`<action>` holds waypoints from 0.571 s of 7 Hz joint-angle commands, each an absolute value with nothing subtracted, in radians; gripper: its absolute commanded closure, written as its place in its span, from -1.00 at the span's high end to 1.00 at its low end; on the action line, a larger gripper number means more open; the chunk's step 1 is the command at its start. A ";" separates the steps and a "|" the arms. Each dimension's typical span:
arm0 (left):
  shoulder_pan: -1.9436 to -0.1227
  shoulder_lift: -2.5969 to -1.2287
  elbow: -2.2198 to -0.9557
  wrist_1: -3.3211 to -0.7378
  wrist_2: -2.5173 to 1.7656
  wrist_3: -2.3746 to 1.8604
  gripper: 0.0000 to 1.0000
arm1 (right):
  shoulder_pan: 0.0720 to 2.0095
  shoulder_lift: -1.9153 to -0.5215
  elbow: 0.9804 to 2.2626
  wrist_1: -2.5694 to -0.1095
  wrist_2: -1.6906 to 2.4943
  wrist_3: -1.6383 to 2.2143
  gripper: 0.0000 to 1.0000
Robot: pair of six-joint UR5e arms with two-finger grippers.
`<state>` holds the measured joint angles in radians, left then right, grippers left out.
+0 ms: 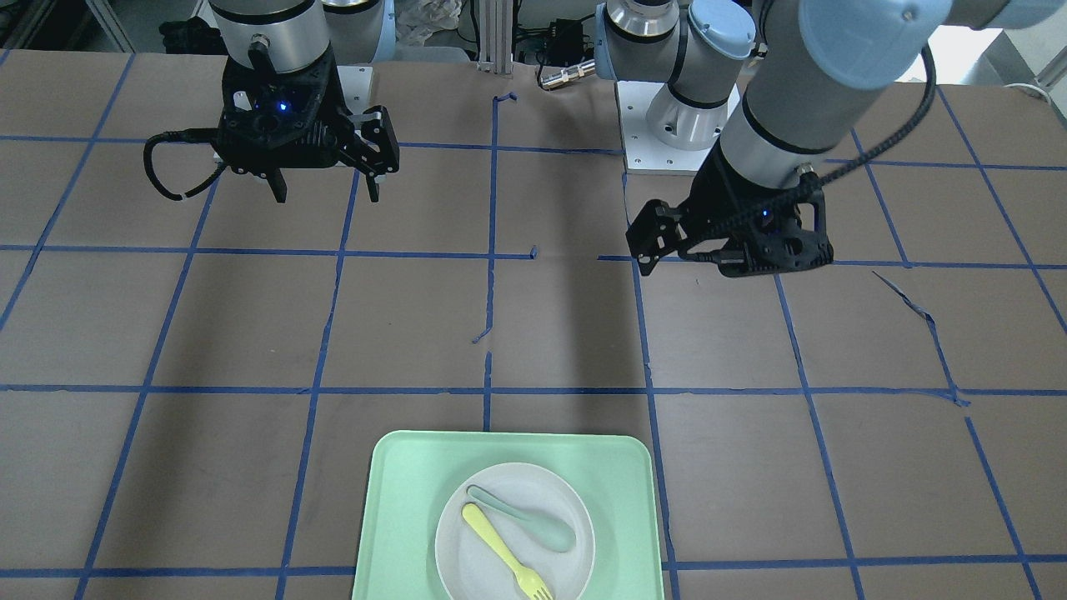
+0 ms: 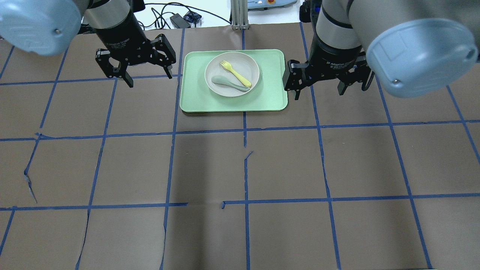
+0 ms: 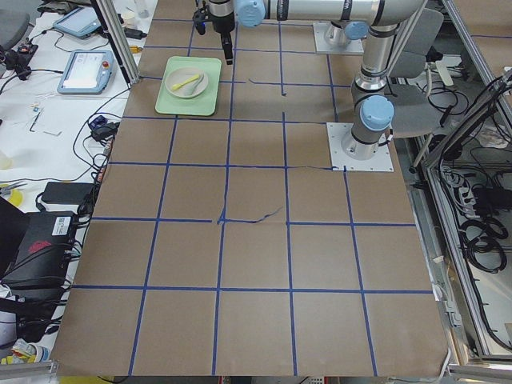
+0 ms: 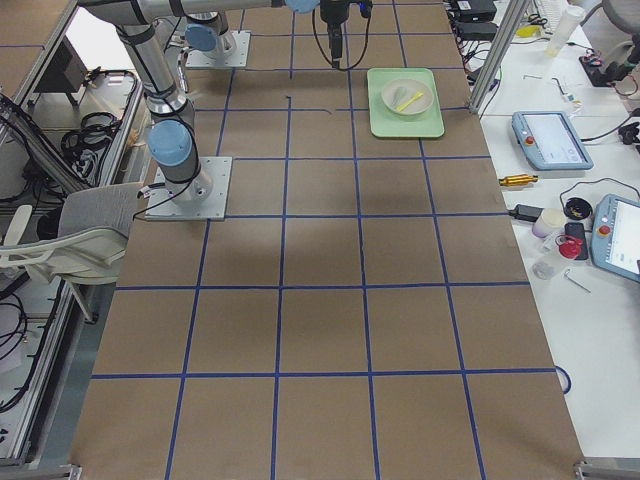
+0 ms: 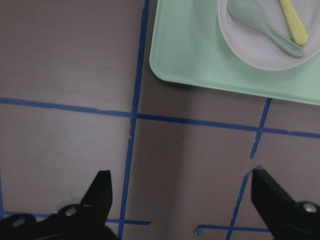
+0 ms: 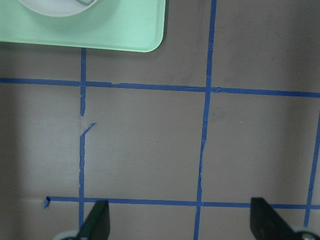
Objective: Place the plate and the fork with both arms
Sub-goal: 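Release the plate on the tray and lift the left gripper away, then reach the right gripper over the plate down to the yellow fork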
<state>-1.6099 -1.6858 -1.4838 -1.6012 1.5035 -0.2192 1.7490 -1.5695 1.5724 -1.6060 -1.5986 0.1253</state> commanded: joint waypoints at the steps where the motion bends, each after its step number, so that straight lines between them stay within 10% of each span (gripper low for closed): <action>1: -1.614 -1.573 -1.607 -1.602 1.506 -0.241 1.00 | 1.750 -1.516 1.562 -1.687 -1.597 0.147 1.00; 4: -1.614 -1.575 -1.620 -1.586 1.508 -0.241 1.00 | 1.773 -1.121 1.243 -1.934 -1.586 0.149 0.93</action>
<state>-1.6137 -1.5756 -1.6163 -1.5892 1.5077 -0.2406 1.7603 -1.2839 1.3657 -1.7985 -1.5945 0.1475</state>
